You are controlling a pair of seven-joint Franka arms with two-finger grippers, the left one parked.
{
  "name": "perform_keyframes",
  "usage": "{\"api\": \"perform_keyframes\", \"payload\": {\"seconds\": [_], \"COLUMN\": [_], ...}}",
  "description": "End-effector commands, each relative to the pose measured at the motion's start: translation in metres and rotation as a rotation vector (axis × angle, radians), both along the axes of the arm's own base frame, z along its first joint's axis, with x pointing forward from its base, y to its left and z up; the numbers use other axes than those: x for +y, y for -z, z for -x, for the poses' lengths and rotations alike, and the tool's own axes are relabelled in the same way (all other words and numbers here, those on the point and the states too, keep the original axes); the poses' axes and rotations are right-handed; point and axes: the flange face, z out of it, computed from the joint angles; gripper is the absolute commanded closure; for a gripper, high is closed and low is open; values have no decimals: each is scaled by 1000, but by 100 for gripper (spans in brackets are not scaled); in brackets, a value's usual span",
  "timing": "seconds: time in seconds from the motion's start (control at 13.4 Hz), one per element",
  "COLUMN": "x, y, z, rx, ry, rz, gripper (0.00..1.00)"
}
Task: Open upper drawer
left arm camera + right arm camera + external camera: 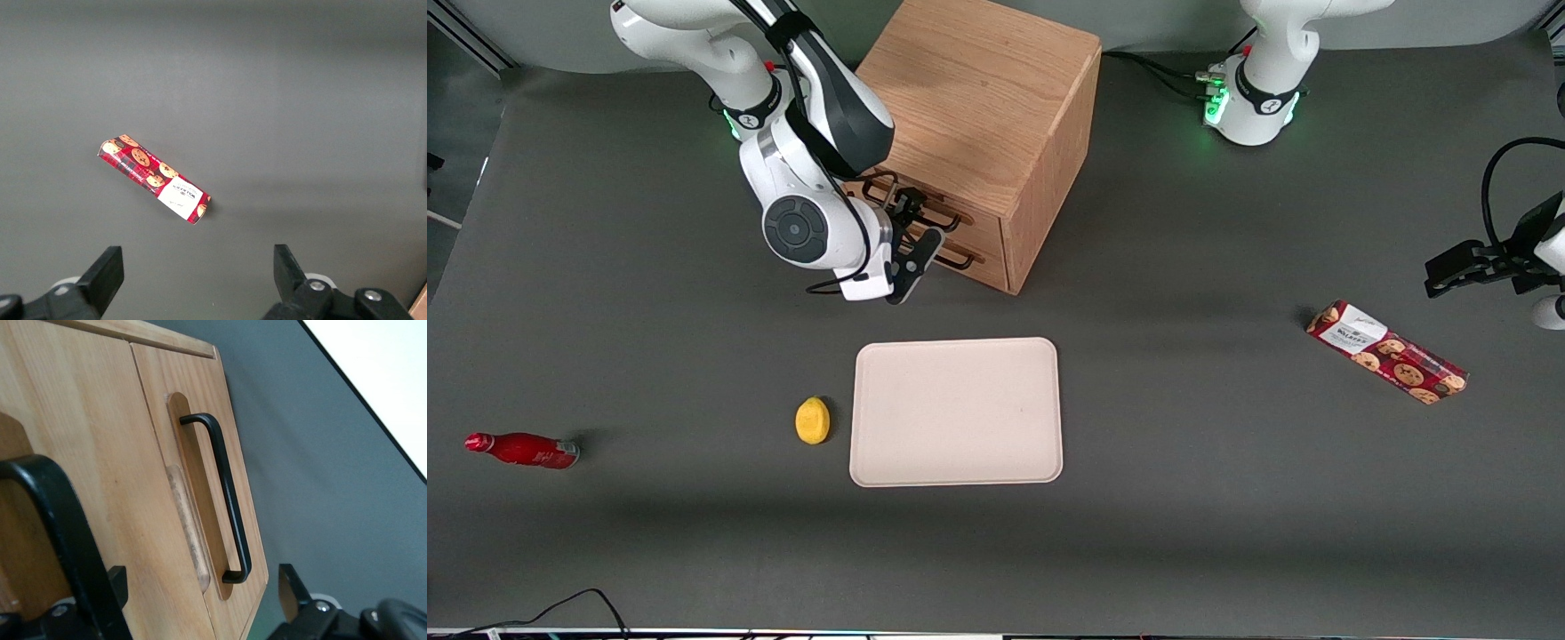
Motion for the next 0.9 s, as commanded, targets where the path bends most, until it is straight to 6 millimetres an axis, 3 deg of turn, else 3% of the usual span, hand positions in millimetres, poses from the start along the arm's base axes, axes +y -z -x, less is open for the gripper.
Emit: {"api": "perform_keyframes", "payload": {"seconds": [0.0, 0.6, 0.82], "x": [-1, -18, -34], "y": [2, 9, 15], "z": [1, -29, -50], "rx": [-2, -24, -36], "ry": [-3, -19, -28], "rz": [-35, -54, -72], "gripper": [0, 0, 0]}}
